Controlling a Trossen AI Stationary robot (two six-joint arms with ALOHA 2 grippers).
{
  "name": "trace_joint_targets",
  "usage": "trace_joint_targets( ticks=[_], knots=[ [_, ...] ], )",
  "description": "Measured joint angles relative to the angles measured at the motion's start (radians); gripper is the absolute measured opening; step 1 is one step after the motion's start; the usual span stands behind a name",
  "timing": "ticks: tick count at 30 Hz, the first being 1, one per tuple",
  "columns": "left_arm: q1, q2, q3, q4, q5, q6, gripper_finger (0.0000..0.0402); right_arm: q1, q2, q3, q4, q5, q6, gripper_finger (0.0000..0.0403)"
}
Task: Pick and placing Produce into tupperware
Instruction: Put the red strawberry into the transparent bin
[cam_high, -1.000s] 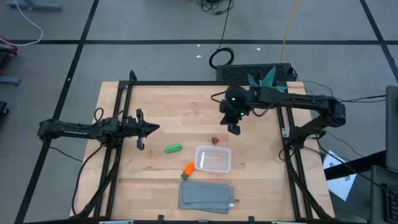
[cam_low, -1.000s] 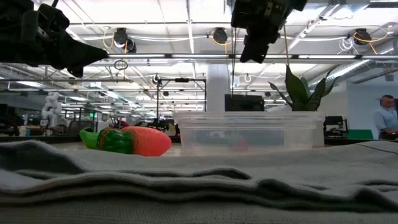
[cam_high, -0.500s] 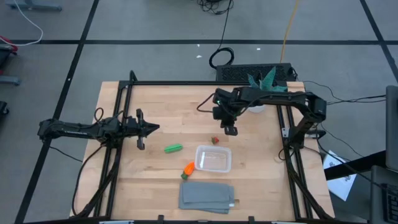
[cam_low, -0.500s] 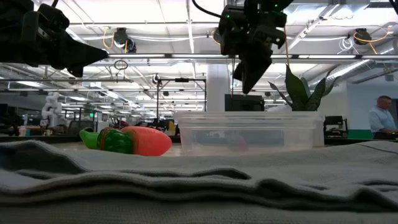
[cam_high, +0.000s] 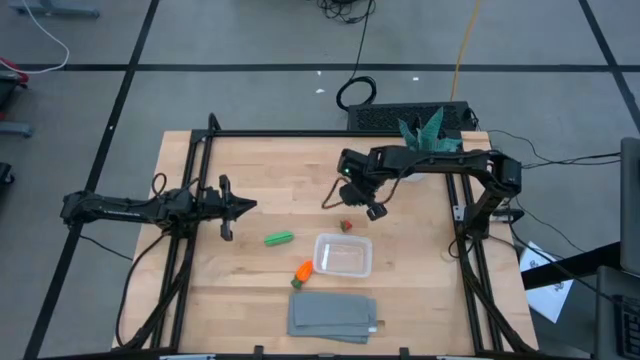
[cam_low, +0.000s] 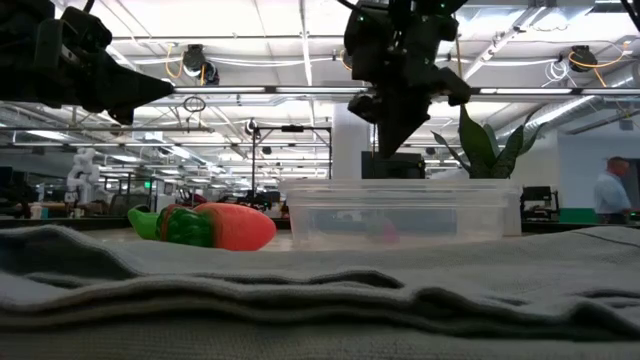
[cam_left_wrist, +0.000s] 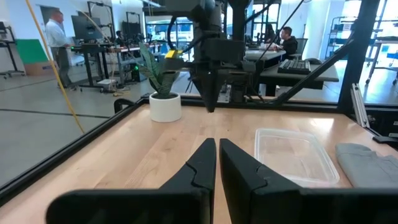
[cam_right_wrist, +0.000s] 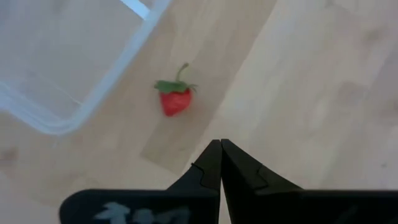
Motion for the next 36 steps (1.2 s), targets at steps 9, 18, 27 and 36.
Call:
trace_joint_targets(
  ticks=[9, 18, 27, 36],
  knots=[
    [0.000, 0.000, 0.000, -0.010, -0.001, 0.000, 0.0024, 0.040, 0.038, 0.000, 0.052, -0.014, 0.054, 0.0000],
    [0.000, 0.000, 0.000, -0.016, -0.003, 0.010, 0.0024, 0.074, 0.049, 0.000, 0.064, -0.091, 0.093, 0.0000],
    [0.000, 0.000, 0.000, -0.016, -0.003, 0.002, 0.0024, 0.073, 0.048, 0.000, 0.123, -0.092, 0.118, 0.0005],
    [0.000, 0.000, 0.000, -0.023, -0.003, -0.009, 0.0024, 0.073, 0.048, -0.005, 0.097, -0.092, 0.117, 0.0107]
  ],
)
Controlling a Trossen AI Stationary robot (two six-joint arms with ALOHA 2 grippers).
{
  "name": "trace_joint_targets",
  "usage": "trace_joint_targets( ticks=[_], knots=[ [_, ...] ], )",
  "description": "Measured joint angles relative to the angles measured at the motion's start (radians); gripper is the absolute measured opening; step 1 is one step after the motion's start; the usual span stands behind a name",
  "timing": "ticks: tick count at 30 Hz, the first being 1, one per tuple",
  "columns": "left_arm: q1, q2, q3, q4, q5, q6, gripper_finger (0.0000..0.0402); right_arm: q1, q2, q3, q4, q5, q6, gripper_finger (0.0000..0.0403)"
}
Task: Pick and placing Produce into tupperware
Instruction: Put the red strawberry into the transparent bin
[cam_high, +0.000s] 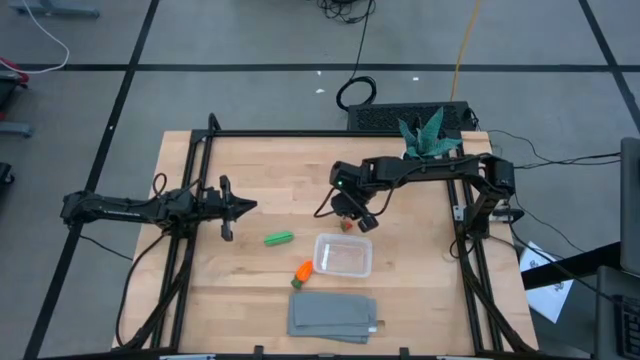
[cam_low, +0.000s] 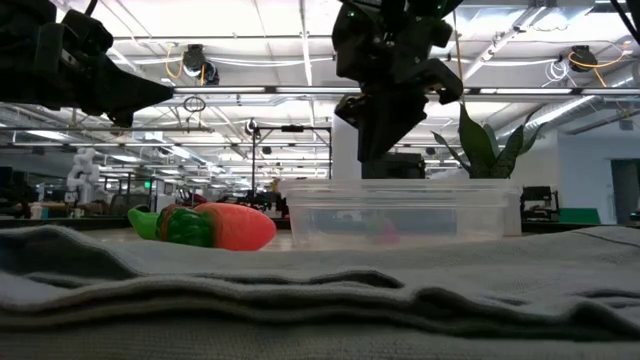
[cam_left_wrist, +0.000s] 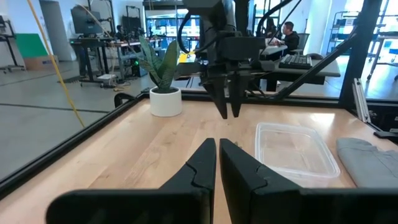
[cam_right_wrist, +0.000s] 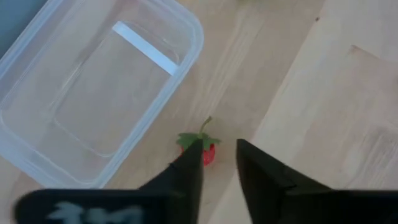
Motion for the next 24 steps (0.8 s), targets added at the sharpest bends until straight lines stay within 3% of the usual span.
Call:
trace_joint_targets(
  ticks=[6, 11, 24],
  knots=[
    [0.000, 0.000, 0.000, -0.001, 0.000, -0.002, 0.0024, 0.003, 0.000, -0.038, 0.045, 0.001, 0.023, 0.0207],
    [0.000, 0.000, 0.000, -0.001, 0.000, -0.005, 0.0024, 0.003, 0.000, -0.103, 0.113, 0.002, 0.051, 0.0258],
    [0.000, 0.000, 0.000, -0.002, 0.001, -0.005, 0.0024, -0.018, 0.000, -0.204, 0.224, 0.002, 0.062, 0.0271]
  ],
)
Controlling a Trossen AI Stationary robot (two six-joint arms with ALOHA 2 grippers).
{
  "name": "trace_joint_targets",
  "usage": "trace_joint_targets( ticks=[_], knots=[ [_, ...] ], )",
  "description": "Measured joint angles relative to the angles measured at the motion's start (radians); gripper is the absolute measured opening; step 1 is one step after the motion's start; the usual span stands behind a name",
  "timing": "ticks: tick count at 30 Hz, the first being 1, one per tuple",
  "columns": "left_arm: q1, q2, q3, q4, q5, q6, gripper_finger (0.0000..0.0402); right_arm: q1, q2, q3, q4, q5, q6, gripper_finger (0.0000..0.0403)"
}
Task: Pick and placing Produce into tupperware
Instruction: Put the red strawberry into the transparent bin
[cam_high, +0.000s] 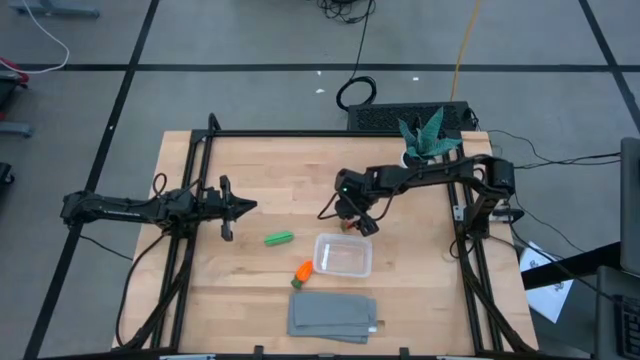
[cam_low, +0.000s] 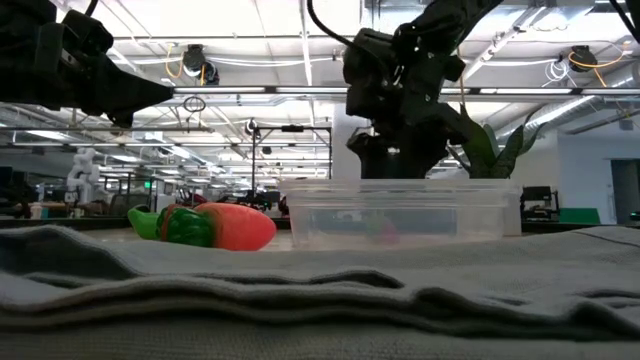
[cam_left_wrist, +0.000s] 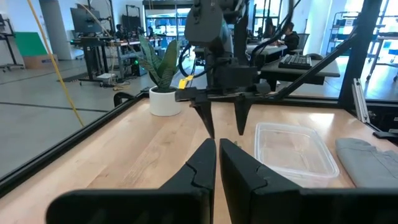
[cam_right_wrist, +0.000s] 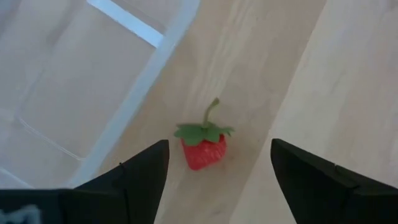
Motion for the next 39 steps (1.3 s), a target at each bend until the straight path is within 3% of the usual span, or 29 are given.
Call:
trace_joint_targets(
  ticks=[39],
  knots=[
    [0.000, 0.000, 0.000, -0.024, 0.001, 0.001, 0.0024, 0.002, -0.001, -0.110, 0.173, -0.080, 0.019, 0.0270]
  ],
)
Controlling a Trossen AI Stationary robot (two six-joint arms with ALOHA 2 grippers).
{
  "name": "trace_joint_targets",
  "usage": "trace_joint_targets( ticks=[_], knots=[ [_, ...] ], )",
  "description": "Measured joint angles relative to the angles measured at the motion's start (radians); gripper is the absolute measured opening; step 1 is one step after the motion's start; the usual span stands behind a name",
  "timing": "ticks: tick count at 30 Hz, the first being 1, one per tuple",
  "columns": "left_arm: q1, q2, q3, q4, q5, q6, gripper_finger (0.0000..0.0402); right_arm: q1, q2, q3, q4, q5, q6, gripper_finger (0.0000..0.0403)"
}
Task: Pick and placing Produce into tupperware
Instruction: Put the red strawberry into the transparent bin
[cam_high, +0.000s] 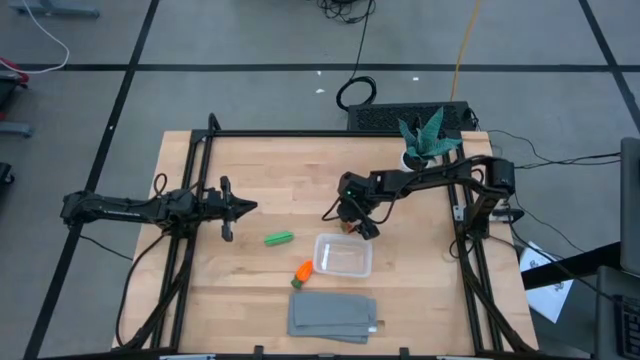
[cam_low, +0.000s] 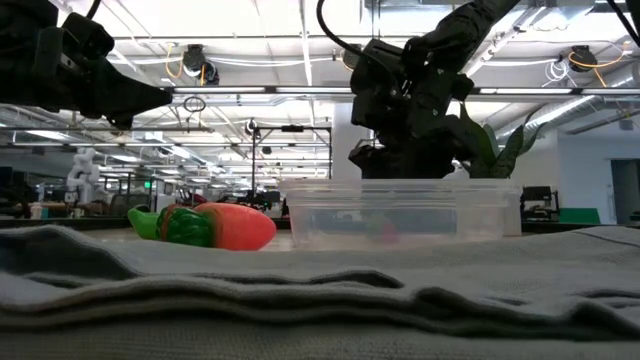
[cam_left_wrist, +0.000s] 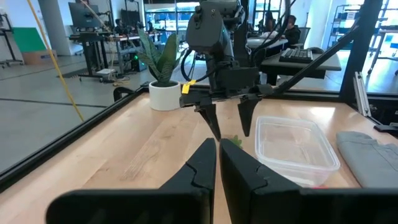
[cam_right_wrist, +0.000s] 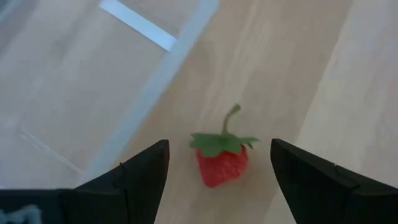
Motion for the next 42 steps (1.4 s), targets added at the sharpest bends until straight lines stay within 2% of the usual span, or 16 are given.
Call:
trace_joint_targets(
  ticks=[10, 22, 37, 42],
  knots=[
    [0.000, 0.000, 0.000, 0.001, 0.000, -0.002, 0.0024, 0.004, 0.000, -0.089, 0.128, 0.000, 0.050, 0.0270],
    [0.000, 0.000, 0.000, 0.001, 0.000, -0.003, 0.0024, 0.006, 0.000, -0.129, 0.223, 0.000, 0.071, 0.0270],
    [0.000, 0.000, 0.000, -0.002, 0.000, -0.001, 0.0024, 0.006, 0.001, -0.140, 0.252, 0.002, 0.079, 0.0269],
    [0.000, 0.000, 0.000, -0.002, 0.005, -0.001, 0.0024, 0.007, 0.051, -0.139, 0.256, 0.003, 0.080, 0.0254]
  ],
)
